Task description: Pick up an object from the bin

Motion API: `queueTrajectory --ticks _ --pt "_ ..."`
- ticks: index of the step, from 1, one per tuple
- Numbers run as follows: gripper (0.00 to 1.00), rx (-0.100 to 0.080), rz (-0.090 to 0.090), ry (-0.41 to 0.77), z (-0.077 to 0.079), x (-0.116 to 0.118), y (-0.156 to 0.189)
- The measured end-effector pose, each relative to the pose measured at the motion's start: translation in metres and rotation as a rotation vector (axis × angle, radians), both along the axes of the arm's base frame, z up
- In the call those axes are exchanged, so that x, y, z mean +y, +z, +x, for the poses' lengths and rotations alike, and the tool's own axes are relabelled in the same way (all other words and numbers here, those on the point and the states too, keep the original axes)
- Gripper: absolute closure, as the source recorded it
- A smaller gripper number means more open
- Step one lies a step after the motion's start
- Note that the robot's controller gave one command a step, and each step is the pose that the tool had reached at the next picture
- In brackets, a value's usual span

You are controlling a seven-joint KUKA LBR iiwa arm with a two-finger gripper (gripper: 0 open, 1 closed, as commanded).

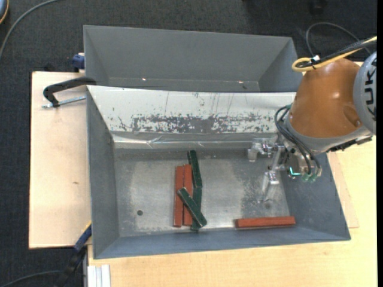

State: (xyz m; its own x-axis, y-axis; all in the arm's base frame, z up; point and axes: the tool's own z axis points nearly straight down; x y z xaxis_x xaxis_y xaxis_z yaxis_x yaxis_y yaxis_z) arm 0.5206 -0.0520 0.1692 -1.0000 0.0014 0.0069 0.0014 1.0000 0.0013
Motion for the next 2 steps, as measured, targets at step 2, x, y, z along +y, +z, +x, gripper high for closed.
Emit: queueTrajectory --ticks 2 --pt "0.0 -0.015 0.005 0.461 0.009 0.17 -0.067"
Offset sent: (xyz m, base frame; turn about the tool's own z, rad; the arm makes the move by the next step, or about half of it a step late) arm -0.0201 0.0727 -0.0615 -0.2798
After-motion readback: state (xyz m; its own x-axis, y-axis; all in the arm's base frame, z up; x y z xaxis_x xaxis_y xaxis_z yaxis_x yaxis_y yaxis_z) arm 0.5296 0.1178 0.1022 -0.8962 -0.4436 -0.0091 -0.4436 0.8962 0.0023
